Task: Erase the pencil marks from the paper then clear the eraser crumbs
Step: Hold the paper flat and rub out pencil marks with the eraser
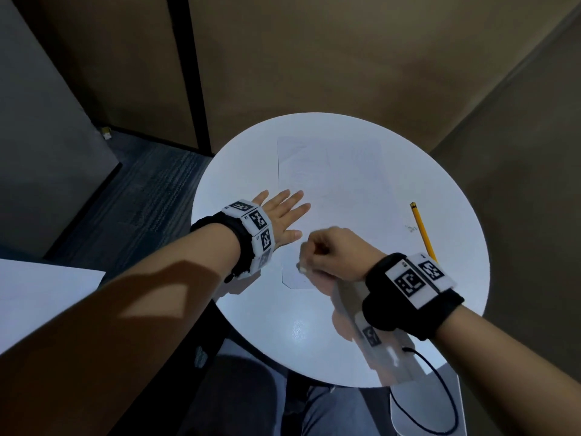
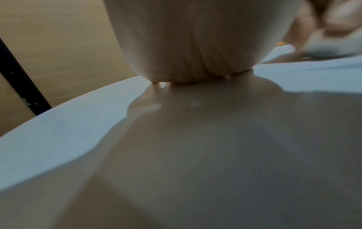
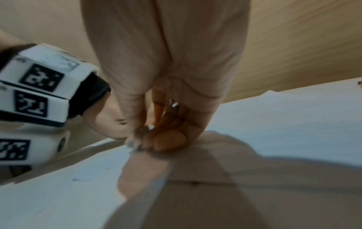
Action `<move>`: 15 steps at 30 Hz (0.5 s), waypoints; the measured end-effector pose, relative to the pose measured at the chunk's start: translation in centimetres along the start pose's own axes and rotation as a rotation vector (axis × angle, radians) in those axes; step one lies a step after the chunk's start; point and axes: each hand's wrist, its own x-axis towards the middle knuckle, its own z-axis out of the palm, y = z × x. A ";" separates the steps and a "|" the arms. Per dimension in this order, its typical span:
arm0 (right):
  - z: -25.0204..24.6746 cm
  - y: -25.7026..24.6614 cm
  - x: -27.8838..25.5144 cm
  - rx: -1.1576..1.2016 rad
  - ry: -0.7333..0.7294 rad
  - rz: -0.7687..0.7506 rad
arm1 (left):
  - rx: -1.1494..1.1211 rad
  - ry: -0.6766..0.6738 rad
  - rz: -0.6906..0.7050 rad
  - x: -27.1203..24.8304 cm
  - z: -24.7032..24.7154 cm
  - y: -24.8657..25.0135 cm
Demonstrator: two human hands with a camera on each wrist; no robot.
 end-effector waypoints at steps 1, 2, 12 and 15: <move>0.1 0.0 0.4 0.011 0.086 0.006 | -0.001 0.004 -0.003 0.0 0.0 0.0; 0.2 -0.2 0.6 0.016 0.151 0.012 | -0.002 0.007 -0.007 0.0 0.1 0.1; 0.4 -0.9 0.9 -0.071 0.149 -0.010 | -0.017 0.010 -0.008 -0.2 0.0 0.2; 1.3 -0.9 0.8 -0.081 0.180 -0.012 | -0.005 0.015 -0.004 -0.3 0.0 0.1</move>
